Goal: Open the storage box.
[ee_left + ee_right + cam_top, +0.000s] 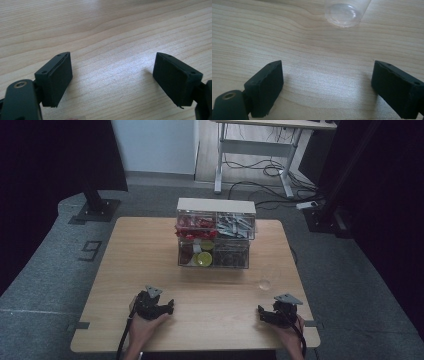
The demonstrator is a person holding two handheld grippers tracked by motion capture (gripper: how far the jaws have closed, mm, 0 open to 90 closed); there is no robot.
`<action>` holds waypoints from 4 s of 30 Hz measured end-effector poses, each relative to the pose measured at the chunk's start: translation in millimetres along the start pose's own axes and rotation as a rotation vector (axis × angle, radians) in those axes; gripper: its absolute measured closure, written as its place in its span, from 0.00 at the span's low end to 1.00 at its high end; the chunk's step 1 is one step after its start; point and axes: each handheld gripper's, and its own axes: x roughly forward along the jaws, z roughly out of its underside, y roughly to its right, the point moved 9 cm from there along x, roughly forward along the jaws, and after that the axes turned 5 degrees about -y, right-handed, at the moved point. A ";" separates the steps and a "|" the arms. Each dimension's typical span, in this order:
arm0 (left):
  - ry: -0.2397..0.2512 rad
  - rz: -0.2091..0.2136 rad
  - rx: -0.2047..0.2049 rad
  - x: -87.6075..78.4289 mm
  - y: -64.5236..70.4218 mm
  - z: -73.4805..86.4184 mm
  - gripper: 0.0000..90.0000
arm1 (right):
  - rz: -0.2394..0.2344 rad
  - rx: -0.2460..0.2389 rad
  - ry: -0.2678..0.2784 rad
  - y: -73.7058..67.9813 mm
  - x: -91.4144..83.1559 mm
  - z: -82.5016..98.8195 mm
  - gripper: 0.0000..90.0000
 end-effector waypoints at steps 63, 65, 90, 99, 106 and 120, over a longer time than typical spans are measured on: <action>0.129 0.207 -0.031 -39.1 24.5 -34.8 1.00 | 0.024 0.026 0.008 4.6 -0.7 -0.3 0.15; 0.128 0.207 -0.031 -38.1 25.2 -36.0 1.00 | 0.024 0.026 0.008 4.6 -0.7 -0.3 0.15; 0.109 0.188 0.003 -33.0 29.6 -57.6 1.00 | 0.027 0.026 0.010 4.5 -1.1 -0.2 0.16; 0.118 0.207 -0.003 -33.1 32.6 -67.5 1.00 | 0.027 0.027 0.010 4.6 -1.1 -0.2 0.17; 0.141 0.229 -0.005 -35.4 36.5 -81.0 1.00 | 0.029 0.031 0.012 4.8 -1.5 -0.1 0.18; 0.131 0.248 0.002 -18.9 46.7 -94.5 1.00 | 0.029 0.032 0.012 4.8 -1.5 -0.1 0.18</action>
